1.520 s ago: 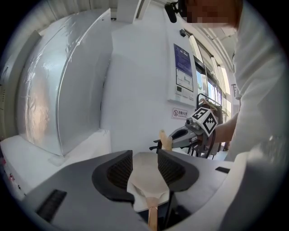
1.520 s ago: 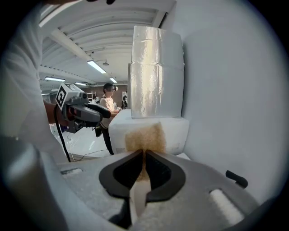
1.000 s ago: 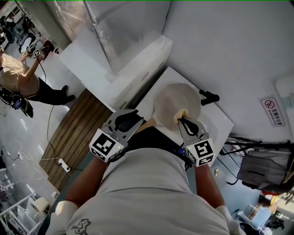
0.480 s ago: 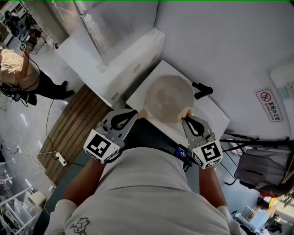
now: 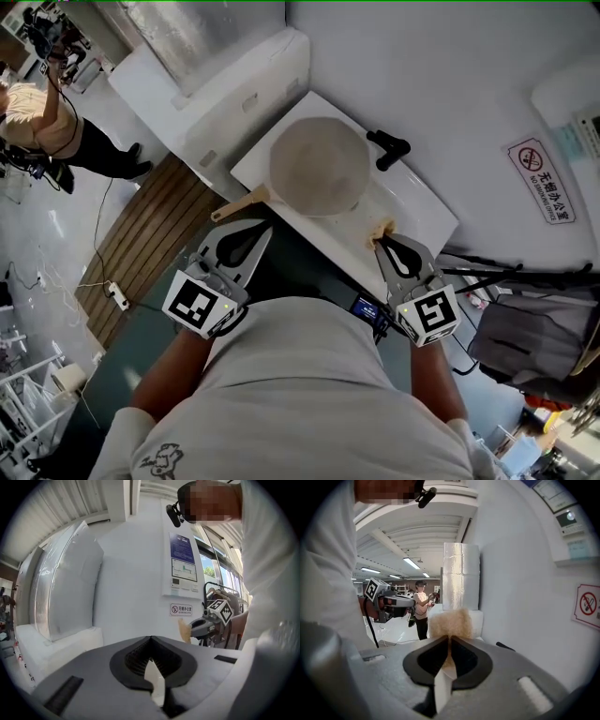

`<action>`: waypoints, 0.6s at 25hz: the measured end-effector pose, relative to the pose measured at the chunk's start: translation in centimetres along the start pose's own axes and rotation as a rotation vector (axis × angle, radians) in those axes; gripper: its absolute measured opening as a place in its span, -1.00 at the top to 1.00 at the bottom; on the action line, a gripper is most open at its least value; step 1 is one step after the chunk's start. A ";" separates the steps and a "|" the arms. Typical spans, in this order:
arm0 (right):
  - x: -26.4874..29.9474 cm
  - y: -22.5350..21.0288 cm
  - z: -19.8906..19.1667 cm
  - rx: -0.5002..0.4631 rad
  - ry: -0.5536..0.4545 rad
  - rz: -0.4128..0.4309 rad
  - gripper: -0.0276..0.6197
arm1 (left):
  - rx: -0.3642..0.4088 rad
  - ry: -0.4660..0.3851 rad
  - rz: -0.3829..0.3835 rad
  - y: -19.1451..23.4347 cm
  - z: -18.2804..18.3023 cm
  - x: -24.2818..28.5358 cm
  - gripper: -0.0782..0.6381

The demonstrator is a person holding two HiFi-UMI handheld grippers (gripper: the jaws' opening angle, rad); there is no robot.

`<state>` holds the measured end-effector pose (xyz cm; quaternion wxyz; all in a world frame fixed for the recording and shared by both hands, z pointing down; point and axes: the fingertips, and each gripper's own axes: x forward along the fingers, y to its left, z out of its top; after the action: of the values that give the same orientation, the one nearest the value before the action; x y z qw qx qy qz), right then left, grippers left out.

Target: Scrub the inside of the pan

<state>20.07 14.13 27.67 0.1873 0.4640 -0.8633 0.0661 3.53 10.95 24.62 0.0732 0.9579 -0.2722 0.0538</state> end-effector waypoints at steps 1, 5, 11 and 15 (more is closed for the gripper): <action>-1.0 0.1 -0.7 0.005 -0.002 0.010 0.84 | 0.005 0.002 0.005 -1.2 -0.1 0.0 0.79; -4.2 0.5 -2.6 0.016 -0.012 0.052 0.84 | 0.006 0.021 0.040 -5.3 -1.1 -0.2 0.79; -7.4 1.8 -4.2 0.031 -0.034 0.088 0.84 | 0.010 0.038 0.071 -9.5 -1.6 -1.4 0.79; -8.8 3.1 -4.1 0.039 -0.055 0.086 0.84 | 0.017 0.035 0.081 -10.5 -1.0 -2.9 0.79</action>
<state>22.97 23.85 28.24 0.1514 0.4317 -0.8858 0.0780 6.57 21.49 24.04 0.0675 0.9457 -0.3088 0.0756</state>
